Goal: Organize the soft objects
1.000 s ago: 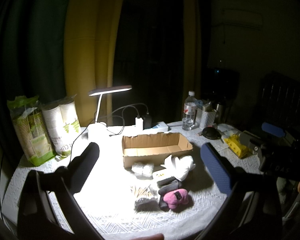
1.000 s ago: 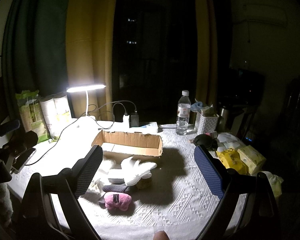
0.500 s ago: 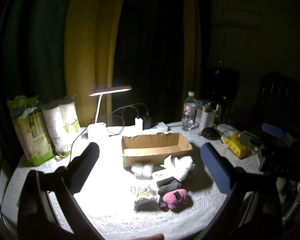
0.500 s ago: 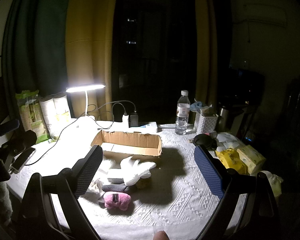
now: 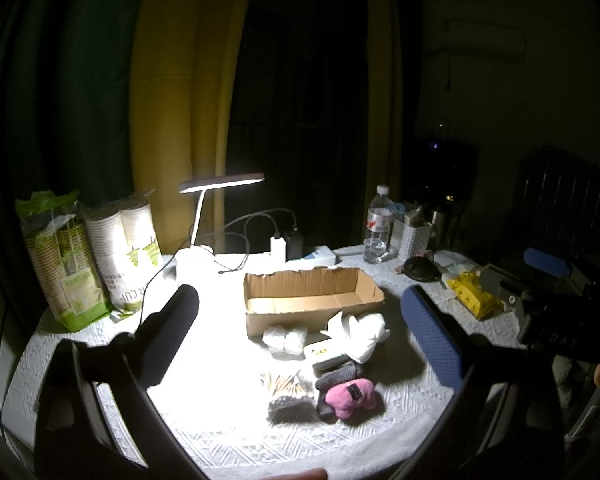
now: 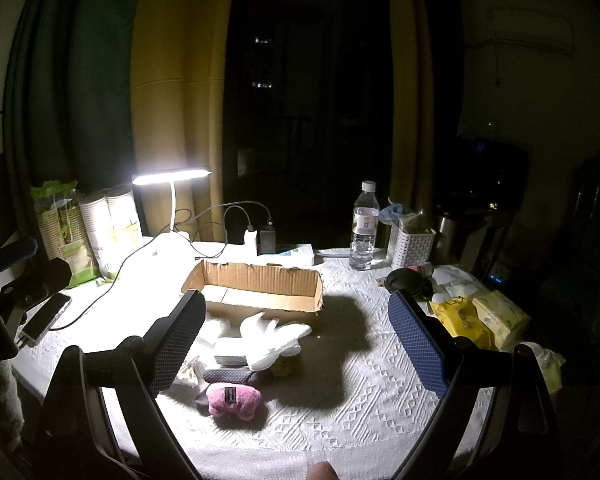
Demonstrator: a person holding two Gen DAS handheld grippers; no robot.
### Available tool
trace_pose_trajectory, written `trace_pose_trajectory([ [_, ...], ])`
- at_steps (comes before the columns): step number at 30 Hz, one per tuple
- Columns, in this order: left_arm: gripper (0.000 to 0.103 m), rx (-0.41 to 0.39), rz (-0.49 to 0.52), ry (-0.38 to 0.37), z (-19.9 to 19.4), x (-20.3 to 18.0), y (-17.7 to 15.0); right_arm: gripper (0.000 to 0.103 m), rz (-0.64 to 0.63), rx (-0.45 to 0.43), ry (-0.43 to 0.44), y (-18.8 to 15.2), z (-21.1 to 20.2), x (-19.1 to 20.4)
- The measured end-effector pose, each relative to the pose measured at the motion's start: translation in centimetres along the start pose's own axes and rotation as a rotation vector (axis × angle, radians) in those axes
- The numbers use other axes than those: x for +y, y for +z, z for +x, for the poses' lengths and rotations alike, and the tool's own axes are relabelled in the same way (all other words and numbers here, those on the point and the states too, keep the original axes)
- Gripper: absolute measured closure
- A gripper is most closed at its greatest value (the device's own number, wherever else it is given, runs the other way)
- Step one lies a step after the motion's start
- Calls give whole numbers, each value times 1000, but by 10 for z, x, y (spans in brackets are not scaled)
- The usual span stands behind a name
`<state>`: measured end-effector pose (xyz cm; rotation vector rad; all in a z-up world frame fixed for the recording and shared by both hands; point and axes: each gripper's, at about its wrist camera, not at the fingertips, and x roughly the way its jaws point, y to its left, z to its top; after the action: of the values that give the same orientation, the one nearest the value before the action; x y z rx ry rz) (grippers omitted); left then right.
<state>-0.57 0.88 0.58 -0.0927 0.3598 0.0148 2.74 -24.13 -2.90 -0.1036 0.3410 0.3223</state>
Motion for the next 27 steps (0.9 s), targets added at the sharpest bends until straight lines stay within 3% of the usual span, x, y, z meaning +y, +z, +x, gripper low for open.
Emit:
trace_pose_trajectory([
  [27,1,-3,0,3,-4,2,4,8,-8,-6,6,-2,-2,0],
])
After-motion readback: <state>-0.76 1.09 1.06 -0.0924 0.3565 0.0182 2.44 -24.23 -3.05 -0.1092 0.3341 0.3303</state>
